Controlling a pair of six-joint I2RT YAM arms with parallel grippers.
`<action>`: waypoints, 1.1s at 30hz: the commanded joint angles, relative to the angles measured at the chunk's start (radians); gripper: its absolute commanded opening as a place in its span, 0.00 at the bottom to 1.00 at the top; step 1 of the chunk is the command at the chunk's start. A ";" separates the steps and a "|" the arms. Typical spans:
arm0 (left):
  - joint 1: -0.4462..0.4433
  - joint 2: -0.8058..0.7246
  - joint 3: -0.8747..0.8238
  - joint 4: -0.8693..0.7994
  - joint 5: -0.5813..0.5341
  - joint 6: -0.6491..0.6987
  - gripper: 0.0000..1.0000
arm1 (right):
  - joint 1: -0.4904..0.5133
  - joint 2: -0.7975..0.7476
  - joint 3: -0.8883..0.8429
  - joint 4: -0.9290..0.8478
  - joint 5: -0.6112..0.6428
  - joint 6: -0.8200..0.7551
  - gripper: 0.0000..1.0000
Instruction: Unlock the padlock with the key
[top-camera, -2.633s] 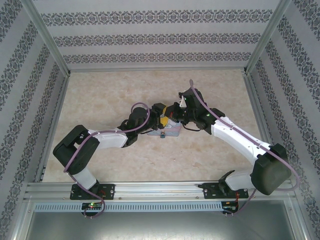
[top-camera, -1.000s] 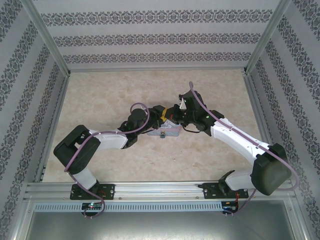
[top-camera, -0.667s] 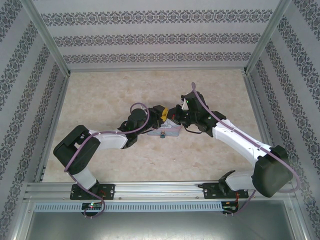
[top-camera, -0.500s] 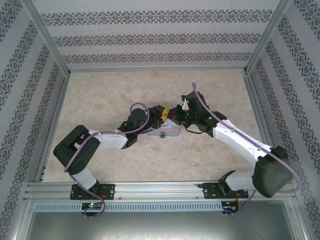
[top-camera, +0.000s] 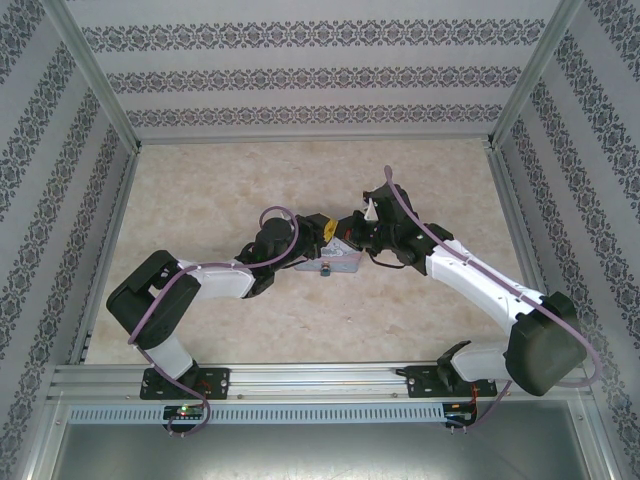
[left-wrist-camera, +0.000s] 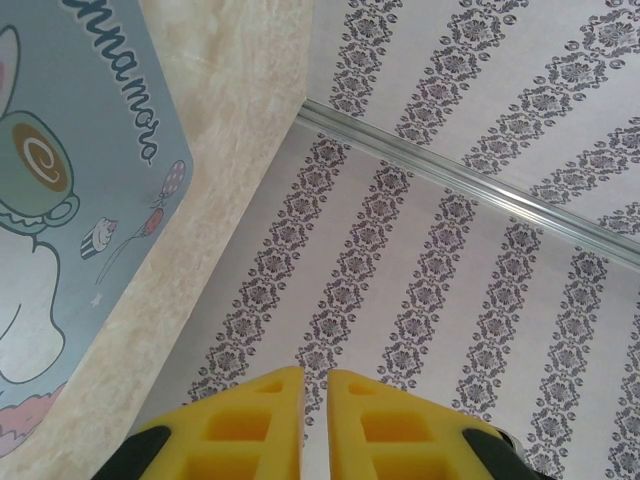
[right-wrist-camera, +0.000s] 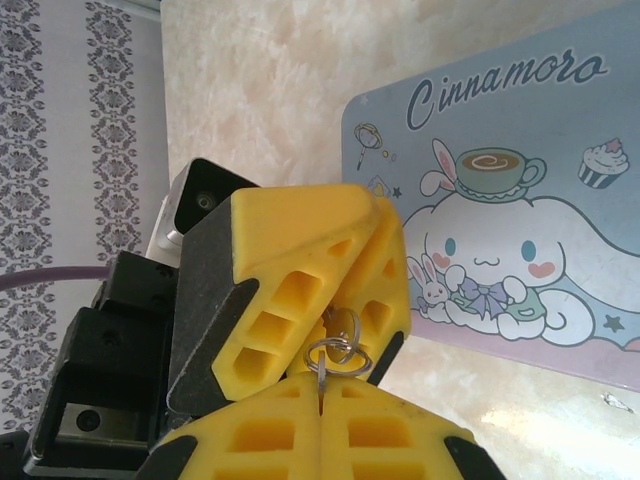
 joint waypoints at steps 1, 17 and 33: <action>-0.015 -0.031 -0.007 -0.009 -0.022 0.018 0.12 | -0.013 -0.028 -0.015 0.011 -0.009 0.012 0.00; 0.011 -0.055 0.004 -0.044 0.021 0.243 0.00 | -0.080 -0.159 -0.040 -0.121 0.107 -0.056 0.98; 0.062 -0.073 0.162 -0.218 0.248 0.844 0.00 | -0.227 -0.203 -0.215 0.326 -0.251 -0.047 0.73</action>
